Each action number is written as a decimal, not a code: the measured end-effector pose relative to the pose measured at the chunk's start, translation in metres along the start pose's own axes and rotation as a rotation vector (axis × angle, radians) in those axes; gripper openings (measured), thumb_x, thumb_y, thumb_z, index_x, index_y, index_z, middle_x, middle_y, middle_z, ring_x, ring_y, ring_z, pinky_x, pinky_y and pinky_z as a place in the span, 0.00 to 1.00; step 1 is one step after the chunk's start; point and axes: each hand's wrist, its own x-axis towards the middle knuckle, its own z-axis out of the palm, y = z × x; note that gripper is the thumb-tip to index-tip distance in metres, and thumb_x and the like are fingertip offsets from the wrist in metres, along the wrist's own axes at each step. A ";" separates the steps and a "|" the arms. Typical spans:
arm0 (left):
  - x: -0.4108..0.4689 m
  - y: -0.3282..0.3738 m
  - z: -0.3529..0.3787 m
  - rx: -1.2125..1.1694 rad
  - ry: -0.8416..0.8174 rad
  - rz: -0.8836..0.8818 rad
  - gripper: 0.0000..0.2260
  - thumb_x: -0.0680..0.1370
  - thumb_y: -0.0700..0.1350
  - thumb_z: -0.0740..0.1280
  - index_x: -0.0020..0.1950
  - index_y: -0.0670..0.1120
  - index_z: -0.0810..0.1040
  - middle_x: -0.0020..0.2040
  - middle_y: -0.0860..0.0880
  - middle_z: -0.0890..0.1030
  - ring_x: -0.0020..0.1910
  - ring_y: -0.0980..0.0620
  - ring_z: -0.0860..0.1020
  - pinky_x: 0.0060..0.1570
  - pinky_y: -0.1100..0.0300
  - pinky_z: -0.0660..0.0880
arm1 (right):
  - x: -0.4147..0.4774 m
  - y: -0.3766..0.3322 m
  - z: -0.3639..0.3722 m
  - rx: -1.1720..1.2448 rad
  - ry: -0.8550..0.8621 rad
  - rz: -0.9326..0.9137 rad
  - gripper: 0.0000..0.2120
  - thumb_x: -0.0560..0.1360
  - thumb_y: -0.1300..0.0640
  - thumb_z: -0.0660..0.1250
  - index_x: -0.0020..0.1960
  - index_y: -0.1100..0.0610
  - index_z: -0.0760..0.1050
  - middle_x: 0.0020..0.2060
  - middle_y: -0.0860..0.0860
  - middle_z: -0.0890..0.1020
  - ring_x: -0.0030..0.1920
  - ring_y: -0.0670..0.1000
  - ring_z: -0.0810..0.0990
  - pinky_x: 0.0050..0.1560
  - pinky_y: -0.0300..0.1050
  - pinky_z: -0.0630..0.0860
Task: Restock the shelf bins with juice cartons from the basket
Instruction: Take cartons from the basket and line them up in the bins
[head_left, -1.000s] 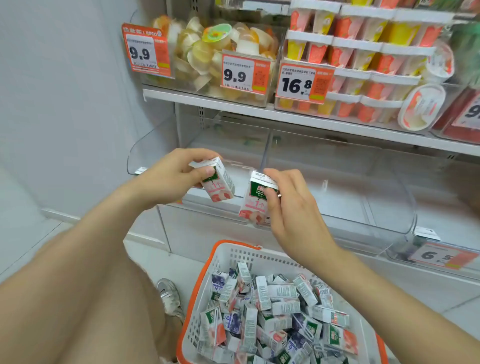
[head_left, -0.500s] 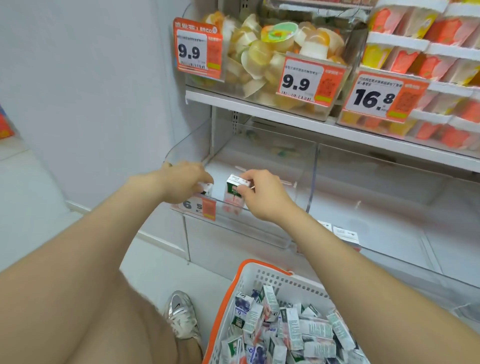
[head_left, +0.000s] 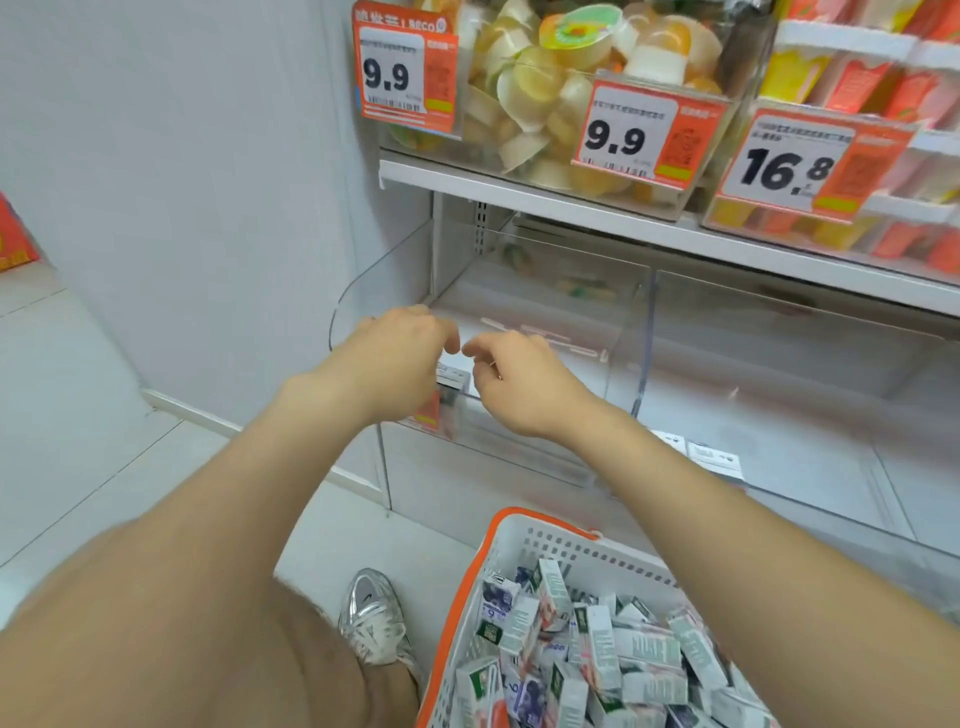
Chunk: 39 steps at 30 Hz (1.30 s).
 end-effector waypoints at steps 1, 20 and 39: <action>-0.006 0.011 0.001 -0.006 0.066 0.025 0.15 0.82 0.39 0.61 0.66 0.51 0.78 0.59 0.47 0.78 0.60 0.43 0.77 0.55 0.50 0.72 | -0.014 -0.001 -0.004 -0.028 0.088 -0.054 0.20 0.80 0.60 0.57 0.67 0.56 0.80 0.61 0.53 0.84 0.64 0.57 0.78 0.61 0.43 0.73; -0.076 0.165 0.188 0.139 -0.900 0.319 0.20 0.79 0.30 0.59 0.69 0.40 0.77 0.61 0.40 0.80 0.46 0.44 0.74 0.42 0.53 0.71 | -0.235 0.158 0.038 -0.505 -0.622 0.150 0.12 0.76 0.67 0.59 0.36 0.56 0.63 0.36 0.54 0.70 0.33 0.56 0.72 0.34 0.51 0.71; -0.111 0.172 0.282 0.330 -0.651 0.799 0.39 0.73 0.25 0.69 0.81 0.47 0.62 0.76 0.39 0.66 0.67 0.36 0.74 0.62 0.40 0.76 | -0.271 0.263 0.116 -0.354 -0.753 0.349 0.19 0.74 0.69 0.69 0.60 0.56 0.69 0.51 0.56 0.75 0.47 0.56 0.77 0.43 0.52 0.78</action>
